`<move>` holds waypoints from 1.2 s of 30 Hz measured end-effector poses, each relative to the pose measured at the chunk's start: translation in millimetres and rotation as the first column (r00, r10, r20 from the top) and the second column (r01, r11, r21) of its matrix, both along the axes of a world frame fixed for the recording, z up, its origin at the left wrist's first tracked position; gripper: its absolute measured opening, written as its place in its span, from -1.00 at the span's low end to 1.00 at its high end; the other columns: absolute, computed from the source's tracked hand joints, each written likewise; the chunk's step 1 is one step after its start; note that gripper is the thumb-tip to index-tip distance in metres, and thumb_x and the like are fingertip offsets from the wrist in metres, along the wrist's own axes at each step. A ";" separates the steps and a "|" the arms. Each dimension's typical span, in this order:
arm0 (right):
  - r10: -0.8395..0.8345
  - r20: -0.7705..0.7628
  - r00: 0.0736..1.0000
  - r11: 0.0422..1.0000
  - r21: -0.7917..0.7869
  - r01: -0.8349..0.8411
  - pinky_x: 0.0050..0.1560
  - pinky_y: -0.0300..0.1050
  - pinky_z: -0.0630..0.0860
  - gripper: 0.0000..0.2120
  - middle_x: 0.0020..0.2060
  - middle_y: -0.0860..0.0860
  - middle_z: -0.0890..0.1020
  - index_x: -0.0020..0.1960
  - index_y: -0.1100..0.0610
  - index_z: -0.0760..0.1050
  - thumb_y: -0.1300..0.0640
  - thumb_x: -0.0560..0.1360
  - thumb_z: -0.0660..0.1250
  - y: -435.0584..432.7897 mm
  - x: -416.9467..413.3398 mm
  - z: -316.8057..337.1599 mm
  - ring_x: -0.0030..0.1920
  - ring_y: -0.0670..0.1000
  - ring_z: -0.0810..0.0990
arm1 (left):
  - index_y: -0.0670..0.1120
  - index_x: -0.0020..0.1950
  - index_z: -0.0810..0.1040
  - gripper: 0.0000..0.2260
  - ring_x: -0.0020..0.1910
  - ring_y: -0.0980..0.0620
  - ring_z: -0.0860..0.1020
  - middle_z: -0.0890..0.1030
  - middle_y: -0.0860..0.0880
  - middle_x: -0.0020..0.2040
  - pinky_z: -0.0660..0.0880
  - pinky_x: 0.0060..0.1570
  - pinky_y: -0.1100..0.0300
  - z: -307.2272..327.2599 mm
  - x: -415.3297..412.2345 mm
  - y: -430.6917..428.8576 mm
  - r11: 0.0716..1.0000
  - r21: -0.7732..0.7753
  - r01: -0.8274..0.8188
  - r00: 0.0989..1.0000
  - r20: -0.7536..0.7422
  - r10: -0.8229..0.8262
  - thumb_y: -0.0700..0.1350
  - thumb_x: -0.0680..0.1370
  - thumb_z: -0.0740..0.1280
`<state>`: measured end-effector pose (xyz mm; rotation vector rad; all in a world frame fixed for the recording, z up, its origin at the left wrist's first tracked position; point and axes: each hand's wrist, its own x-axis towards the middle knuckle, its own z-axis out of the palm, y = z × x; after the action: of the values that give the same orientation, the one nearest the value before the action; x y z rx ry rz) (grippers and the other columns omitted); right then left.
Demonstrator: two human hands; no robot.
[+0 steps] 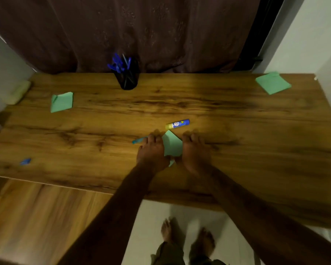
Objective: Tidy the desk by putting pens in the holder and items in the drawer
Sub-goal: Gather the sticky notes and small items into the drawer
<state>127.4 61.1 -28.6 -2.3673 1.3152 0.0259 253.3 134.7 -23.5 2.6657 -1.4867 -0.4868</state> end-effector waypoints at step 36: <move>-0.433 0.258 0.864 0.901 0.093 0.424 0.32 0.07 0.50 -0.49 0.33 0.06 0.49 0.36 -0.04 0.46 0.08 0.42 0.45 -343.3 -172.6 23.3 0.35 0.16 0.47 | -0.09 0.09 0.46 -0.80 -0.20 0.00 0.47 0.49 0.01 -0.16 0.40 -0.29 0.18 37.1 -123.8 -328.1 0.942 -0.060 -0.331 0.520 -0.845 0.128 -0.31 0.51 0.24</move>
<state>-45.2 -282.2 -5.3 -1.9123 1.6492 -0.3958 129.6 -193.3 13.6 1.8866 -0.7891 -1.2566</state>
